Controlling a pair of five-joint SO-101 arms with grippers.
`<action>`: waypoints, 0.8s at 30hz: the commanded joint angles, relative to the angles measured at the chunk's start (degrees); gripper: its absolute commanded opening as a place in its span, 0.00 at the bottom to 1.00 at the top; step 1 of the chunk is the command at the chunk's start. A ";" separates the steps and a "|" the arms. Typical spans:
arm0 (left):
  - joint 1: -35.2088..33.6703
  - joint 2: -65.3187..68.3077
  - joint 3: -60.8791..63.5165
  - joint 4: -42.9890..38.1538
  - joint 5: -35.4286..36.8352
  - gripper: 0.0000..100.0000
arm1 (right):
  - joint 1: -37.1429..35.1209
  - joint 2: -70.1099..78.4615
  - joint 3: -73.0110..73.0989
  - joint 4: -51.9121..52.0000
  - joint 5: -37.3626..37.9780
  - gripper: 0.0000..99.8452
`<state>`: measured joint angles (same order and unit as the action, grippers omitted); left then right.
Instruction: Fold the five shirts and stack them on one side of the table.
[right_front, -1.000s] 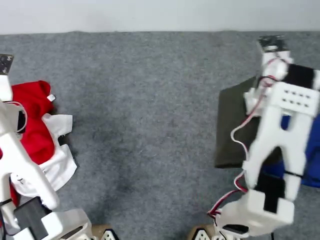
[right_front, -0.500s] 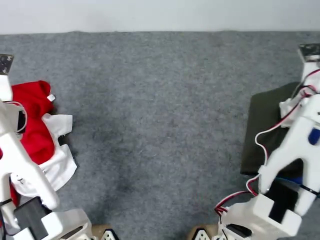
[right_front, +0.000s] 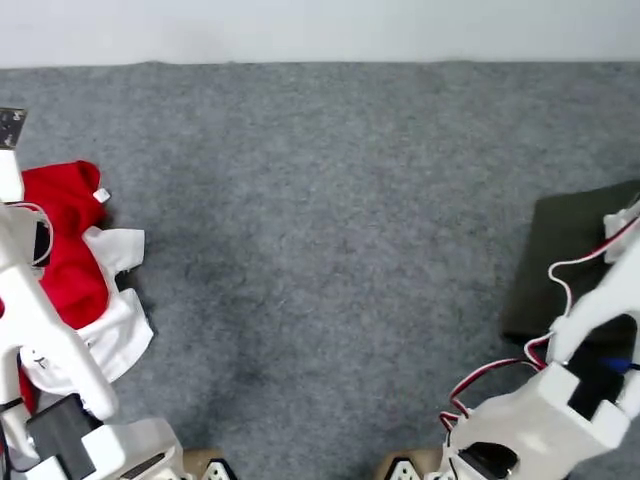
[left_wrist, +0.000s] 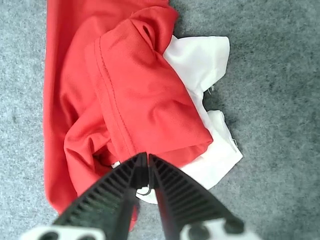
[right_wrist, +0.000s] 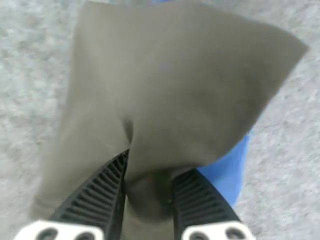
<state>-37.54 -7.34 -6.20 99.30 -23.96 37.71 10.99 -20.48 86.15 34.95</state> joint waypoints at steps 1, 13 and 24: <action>0.53 -2.29 -0.48 0.00 -0.35 0.02 | 2.15 0.66 -0.44 -4.00 2.11 0.01; 0.53 -2.29 -0.48 0.00 -0.44 0.02 | 5.67 3.91 -2.11 -3.65 7.82 0.21; 0.53 -2.29 -0.48 0.18 -0.44 0.02 | 6.37 -0.40 -9.85 6.55 8.00 0.16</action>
<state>-37.54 -7.34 -6.20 99.30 -23.96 43.69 15.47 -27.16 90.81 42.42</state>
